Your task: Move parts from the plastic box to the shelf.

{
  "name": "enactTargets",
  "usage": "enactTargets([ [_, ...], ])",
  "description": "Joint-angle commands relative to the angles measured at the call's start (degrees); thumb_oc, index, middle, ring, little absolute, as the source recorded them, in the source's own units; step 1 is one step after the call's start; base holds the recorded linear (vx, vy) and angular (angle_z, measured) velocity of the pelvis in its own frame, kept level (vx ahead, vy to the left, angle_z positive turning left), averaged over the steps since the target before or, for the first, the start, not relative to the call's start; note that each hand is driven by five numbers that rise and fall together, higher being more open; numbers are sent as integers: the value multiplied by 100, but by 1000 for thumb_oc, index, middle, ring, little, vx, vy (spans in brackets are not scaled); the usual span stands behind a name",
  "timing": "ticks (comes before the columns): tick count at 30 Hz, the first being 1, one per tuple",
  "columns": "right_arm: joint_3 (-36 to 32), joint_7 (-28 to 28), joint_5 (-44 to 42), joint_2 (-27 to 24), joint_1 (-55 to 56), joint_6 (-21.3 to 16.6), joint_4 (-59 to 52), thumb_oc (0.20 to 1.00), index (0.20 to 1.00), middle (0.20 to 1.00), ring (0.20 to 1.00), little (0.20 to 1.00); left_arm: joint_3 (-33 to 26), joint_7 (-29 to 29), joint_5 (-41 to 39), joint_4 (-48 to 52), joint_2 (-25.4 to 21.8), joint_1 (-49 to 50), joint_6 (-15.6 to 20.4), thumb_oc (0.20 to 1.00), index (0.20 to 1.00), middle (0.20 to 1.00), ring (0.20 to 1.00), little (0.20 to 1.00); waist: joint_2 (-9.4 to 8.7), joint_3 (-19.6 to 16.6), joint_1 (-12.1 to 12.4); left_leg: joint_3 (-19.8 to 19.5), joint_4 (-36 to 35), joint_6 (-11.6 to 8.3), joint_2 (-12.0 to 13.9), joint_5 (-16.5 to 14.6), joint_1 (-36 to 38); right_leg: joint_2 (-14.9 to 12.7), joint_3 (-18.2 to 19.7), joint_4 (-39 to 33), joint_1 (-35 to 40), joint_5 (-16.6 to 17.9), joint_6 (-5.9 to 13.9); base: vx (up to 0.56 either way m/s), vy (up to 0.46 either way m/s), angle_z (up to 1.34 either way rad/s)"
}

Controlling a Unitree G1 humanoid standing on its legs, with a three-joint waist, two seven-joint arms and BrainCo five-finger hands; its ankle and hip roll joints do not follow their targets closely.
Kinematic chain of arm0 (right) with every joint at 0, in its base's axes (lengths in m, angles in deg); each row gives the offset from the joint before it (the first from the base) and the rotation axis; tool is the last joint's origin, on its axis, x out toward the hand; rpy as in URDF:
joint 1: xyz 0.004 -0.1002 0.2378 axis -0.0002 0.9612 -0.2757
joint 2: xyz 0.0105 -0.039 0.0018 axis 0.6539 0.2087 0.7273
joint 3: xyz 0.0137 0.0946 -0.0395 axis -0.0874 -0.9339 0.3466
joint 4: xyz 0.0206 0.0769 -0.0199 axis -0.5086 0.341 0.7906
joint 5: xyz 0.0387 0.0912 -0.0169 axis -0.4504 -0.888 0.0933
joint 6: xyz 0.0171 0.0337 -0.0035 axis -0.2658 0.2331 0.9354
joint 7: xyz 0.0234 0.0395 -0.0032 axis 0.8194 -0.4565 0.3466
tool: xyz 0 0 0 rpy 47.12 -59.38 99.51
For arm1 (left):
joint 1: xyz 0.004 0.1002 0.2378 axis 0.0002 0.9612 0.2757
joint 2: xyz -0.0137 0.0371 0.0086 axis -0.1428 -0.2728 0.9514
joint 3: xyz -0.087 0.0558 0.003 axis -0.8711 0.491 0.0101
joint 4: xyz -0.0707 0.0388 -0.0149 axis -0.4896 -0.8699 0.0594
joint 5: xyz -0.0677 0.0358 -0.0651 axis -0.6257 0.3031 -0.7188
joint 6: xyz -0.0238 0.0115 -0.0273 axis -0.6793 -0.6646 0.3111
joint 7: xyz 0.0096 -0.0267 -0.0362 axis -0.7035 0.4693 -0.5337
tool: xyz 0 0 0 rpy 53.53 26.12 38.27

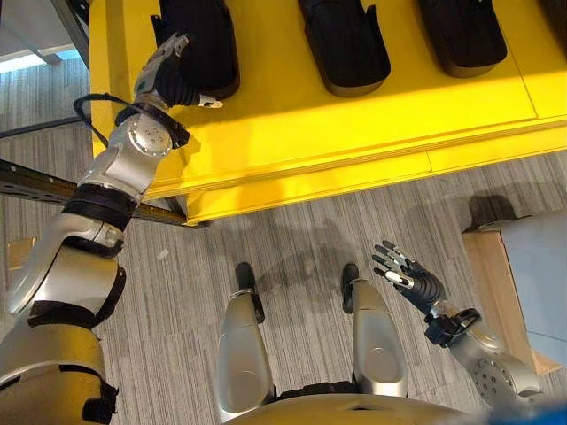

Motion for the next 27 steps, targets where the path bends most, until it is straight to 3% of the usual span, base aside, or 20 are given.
enactTargets([
  [1, -107, 131, -21, -168, 201, -116, -327, 1000, 1000, 1000, 1000, 1000, 33, -71, 186, -324, -224, -502, 88, 1000, 1000, 1000, 1000, 1000, -22, -260, -12, 127, 396, -79, 306, -369, 37, -147, -60, -100, 158, 72, 118, 0, 0, 0],
  [27, -39, 183, -11, -115, 284, -79, -312, 1000, 1000, 1000, 1000, 1000, 65, 346, 169, -585, 102, -203, 9, 1000, 1000, 1000, 1000, 1000, -14, -259, 24, 95, 453, -59, 275, -412, 53, -159, -68, -26, 207, 32, 104, 0, 0, 0],
])
